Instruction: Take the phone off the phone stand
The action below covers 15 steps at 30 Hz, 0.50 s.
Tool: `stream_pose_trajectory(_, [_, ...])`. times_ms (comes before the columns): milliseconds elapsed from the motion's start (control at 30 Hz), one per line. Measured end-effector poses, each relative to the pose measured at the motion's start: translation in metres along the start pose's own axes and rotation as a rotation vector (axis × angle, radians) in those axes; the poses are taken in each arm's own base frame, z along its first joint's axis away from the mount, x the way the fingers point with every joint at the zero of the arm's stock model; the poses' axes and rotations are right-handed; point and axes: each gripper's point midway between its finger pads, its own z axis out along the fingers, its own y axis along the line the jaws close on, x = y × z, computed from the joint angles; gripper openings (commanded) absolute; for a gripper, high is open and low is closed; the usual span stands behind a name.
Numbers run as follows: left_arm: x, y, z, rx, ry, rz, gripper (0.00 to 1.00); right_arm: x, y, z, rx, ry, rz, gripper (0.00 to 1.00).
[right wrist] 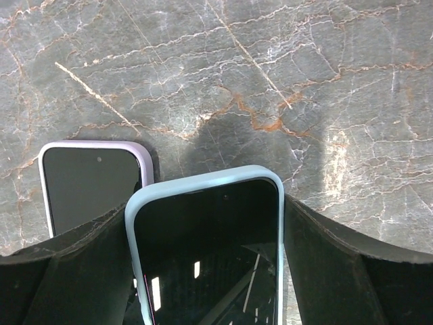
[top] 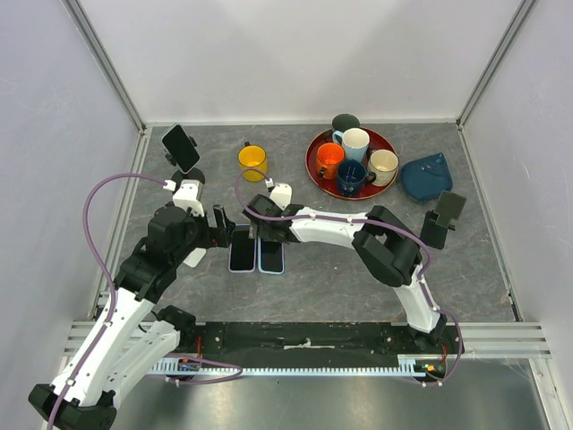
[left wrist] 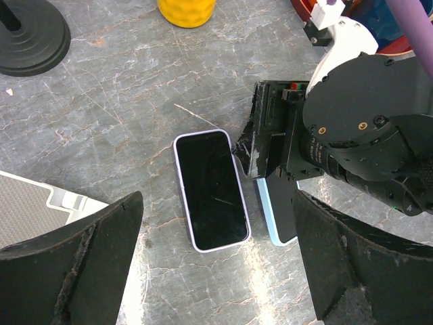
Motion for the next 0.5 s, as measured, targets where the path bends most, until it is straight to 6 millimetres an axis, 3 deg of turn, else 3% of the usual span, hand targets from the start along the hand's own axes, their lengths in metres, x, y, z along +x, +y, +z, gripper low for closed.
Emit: stream_pose_trajectory(500, [0.0000,0.0001,0.0000,0.000,0.000,0.000,0.97,0.0006,-0.0017,-0.0035,-0.028,0.000,-0.016,0.95])
